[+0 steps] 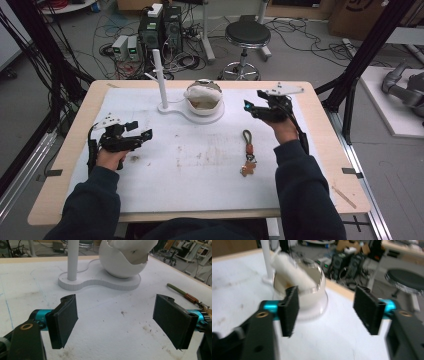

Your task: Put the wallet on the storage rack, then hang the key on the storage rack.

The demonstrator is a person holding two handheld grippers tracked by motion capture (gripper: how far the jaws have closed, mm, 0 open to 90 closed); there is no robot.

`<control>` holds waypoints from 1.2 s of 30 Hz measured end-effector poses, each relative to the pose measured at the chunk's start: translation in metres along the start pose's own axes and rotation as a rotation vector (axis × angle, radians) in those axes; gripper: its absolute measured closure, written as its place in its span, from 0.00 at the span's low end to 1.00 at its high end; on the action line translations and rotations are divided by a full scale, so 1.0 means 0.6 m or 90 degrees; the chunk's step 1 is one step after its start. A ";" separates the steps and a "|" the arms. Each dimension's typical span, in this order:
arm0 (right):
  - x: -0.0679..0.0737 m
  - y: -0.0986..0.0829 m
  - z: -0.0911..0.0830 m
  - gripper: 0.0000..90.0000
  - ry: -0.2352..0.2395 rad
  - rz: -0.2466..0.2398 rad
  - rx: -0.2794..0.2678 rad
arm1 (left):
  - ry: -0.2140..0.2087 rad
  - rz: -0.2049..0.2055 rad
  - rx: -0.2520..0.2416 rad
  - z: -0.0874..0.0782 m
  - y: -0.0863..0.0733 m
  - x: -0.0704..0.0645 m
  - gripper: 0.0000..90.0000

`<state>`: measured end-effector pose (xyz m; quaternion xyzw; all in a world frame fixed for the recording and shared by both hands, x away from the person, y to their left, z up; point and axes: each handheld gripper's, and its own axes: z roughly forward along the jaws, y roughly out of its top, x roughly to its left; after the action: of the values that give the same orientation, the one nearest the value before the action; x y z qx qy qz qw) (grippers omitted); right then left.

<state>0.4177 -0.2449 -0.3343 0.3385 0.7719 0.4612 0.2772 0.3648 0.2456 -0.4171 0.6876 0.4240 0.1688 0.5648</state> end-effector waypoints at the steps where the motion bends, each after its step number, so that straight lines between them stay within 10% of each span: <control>1: 0.001 -0.013 -0.010 0.34 -0.005 0.000 0.011 | -0.003 -0.002 -0.007 0.000 0.000 0.000 0.22; 10: -0.005 -0.122 -0.049 0.30 -0.015 0.044 0.066 | 0.011 0.004 -0.015 -0.001 0.001 0.002 0.21; 25: -0.014 -0.133 -0.056 0.28 -0.020 0.073 0.078 | 0.019 0.005 -0.008 0.002 0.000 0.003 0.22; 36: -0.008 -0.151 -0.041 0.70 0.021 0.073 0.153 | 0.028 0.013 0.012 0.005 -0.001 -0.003 0.22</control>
<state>0.3781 -0.2927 -0.4046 0.4052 0.8054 0.3859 0.1956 0.3657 0.2426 -0.4183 0.6931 0.4309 0.1859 0.5471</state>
